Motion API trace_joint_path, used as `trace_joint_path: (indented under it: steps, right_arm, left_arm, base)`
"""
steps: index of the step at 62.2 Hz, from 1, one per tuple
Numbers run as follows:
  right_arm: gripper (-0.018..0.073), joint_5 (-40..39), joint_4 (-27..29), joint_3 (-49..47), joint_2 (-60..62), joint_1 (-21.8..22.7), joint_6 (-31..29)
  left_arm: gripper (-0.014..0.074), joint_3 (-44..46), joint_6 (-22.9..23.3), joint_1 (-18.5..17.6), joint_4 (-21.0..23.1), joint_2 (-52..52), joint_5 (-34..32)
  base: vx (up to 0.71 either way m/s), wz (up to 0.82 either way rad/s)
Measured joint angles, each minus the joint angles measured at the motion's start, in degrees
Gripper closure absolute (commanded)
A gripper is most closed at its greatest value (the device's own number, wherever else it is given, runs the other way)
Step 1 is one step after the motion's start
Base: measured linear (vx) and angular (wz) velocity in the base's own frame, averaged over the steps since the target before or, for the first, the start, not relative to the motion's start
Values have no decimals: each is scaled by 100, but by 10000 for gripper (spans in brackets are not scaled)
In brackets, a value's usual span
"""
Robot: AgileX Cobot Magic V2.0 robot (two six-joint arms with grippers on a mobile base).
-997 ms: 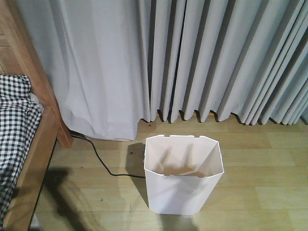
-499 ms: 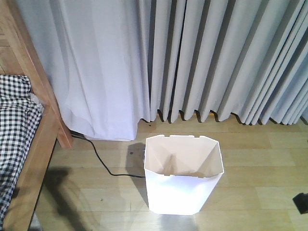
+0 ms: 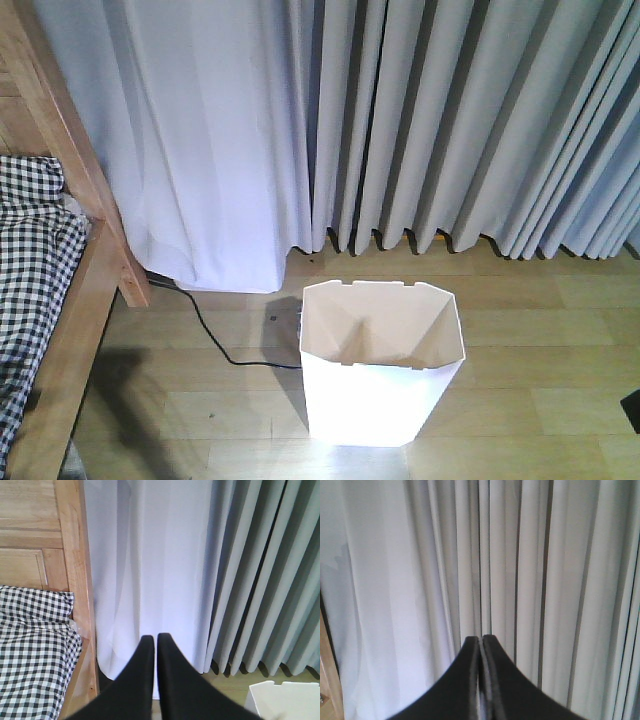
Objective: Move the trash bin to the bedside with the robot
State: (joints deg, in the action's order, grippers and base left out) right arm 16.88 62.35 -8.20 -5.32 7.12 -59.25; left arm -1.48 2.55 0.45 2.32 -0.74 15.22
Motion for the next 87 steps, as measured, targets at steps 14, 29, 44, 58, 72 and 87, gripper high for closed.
trace_joint_path:
  steps: [14, 29, 44, 58, 72, 87]
  right_arm:
    - [568, -261, -153, 0, 0, 0, 17]
    - [568, -414, -3139, -91, 0, 0, 3056]
    - [568, -1059, -5797, 335, 446, -508, 5735]
    - [568, -1147, -6146, 975, 602, -852, 5847]
    - [568, -1172, -6585, 981, 602, -852, 5848]
    - [568, -1275, -6626, 981, 602, -852, 5894]
  left_arm:
    - [602, 0, 0, 0, 0, 0, 0]
    - [602, 0, 0, 0, 0, 0, 0]
    - [602, 0, 0, 0, 0, 0, 0]
    - [602, 0, 0, 0, 0, 0, 0]
    - [602, 0, 0, 0, 0, 0, 0]
    - [602, 0, 0, 0, 0, 0, 0]
  base:
    - [0, 0]
    - [0, 0]
    - [0, 0]
    - [0, 0]
    - [0, 0]
    - [0, 0]
